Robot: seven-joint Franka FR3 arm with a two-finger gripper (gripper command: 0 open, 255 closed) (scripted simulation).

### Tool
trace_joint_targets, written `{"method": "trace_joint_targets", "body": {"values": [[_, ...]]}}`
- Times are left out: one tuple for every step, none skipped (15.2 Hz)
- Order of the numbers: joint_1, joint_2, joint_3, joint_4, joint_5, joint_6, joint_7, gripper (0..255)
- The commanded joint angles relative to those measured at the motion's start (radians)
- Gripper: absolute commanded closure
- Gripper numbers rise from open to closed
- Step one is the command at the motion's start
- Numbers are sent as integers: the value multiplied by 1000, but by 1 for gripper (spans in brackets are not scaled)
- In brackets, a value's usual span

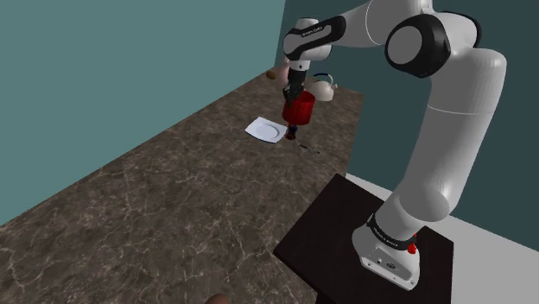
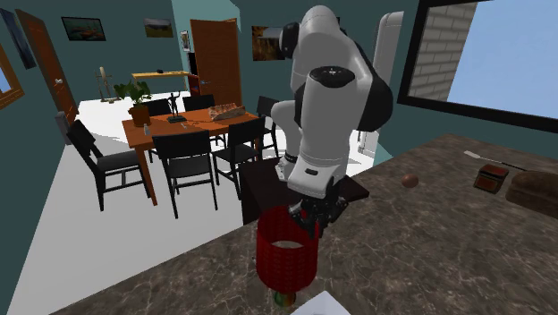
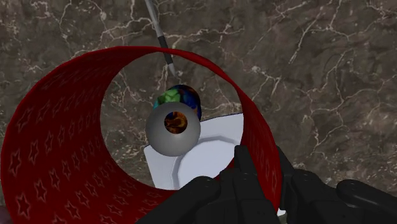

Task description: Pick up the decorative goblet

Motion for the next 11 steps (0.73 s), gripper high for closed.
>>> {"method": "trace_joint_targets", "body": {"values": [[2,-13,-1,9,-5,-21,3,255],[2,-18,-2,17,-7,-33,4,255],[2,-22,-3,24,-8,-45,6,255],[2,-26,-3,32,-10,-57,7,255],[3,-30,-4,41,-12,-69,8,255],[3,-34,-4,49,-13,-81,9,255],[3,-38,-5,58,-14,-93,10,255],[3,-41,-5,66,-16,-105,11,255],[3,-45,-6,76,-17,-117,12,255],[3,-45,-6,77,-17,-119,12,255],[3,-45,-6,77,-17,-119,12,255]]}}
